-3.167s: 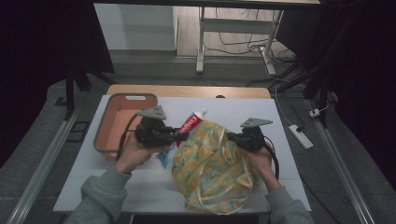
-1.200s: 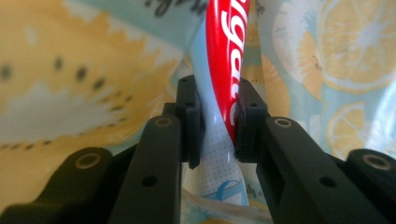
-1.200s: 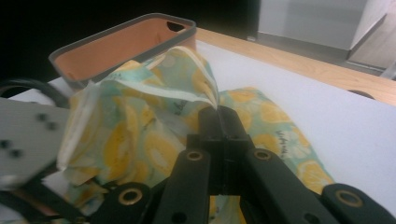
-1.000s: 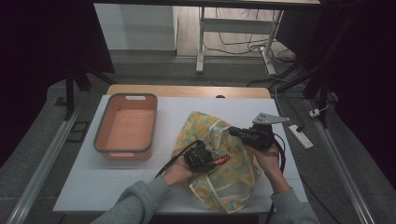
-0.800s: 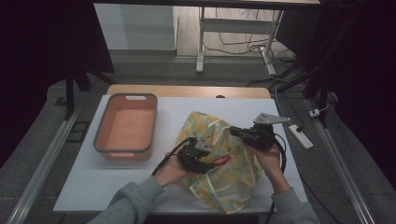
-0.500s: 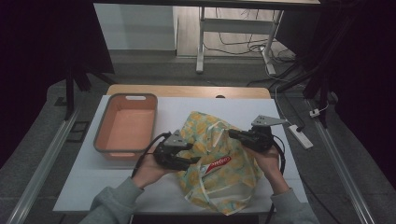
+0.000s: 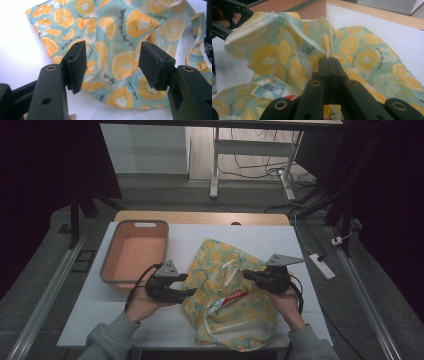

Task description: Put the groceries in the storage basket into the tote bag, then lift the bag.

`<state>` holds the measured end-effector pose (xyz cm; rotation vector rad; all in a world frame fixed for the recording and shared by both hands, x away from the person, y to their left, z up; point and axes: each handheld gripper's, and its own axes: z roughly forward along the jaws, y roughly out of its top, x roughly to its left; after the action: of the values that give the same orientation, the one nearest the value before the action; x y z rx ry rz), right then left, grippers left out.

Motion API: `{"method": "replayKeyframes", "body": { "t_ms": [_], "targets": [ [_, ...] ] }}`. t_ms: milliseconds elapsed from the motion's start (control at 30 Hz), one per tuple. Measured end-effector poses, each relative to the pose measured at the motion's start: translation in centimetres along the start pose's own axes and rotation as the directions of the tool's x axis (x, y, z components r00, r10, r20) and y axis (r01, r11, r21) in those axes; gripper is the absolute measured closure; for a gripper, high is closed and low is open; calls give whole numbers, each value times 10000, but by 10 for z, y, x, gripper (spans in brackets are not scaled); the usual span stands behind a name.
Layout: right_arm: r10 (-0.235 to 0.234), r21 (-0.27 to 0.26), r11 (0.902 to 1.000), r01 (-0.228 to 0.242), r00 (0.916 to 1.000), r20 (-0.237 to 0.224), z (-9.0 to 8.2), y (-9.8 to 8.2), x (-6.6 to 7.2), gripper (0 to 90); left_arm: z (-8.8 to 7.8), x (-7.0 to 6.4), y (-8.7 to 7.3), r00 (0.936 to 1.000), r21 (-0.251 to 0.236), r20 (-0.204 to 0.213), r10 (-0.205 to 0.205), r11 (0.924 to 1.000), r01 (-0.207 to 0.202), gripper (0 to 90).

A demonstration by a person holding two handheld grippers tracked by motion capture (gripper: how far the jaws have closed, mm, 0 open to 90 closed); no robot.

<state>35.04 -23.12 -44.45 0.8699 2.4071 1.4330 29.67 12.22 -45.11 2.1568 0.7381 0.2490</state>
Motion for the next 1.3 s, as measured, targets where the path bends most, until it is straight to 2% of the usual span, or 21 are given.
{"method": "replayKeyframes", "body": {
  "t_ms": [200, 400, 500, 567, 667, 767, 933, 1133, 1267, 1300],
  "targets": [
    [23, -1, 10000, -23, 10000, 37, -2, -4, -2, 895, 1, -2, -6, 9998, 227, 164, 103, 9997, -107, 386],
    [-23, 115, 9999, 22, 10000, 96, -1, -7, -1, 896, 4, -8, -8, 9992, 343, 403, 20, 9994, -34, 366],
    [-50, 152, 9999, 48, 9999, 128, -1, -8, -1, 896, 8, -14, -6, 9988, 388, 492, -53, 9992, 34, 334],
    [-34, 190, 9998, 31, 9999, 144, -1, -9, -1, 896, 12, -20, -5, 9974, 482, 722, -87, 9988, 52, 315],
    [-24, 230, 9997, 21, 9999, 148, -1, -10, 0, 896, 20, -32, -4, 9958, 759, 919, 57, 9970, -127, 295],
    [-14, 270, 9996, 9, 9999, 155, 0, -11, 1, 896, 29, -42, -5, 9944, 1142, 1048, 143, 9931, -263, 267],
    [-52, 388, 9992, 47, 9999, 131, 2, -14, 2, 896, 41, -51, -8, 9926, 1652, 1199, 183, 9855, -382, 232],
    [-49, 498, 9987, 44, 9999, 104, 4, -16, 2, 896, 53, -59, -13, 9953, 2229, 967, -30, 9747, -187, 208],
    [-96, 504, 9987, 90, 9999, 112, 4, -16, 3, 896, 52, -63, -22, 9948, 2489, 1010, -113, 9684, -143, 275],
    [-92, 504, 9987, 86, 9999, 107, 3, -16, 3, 895, 51, -63, -24, 9948, 2534, 1004, -157, 9673, -103, 337]
  ]
}}
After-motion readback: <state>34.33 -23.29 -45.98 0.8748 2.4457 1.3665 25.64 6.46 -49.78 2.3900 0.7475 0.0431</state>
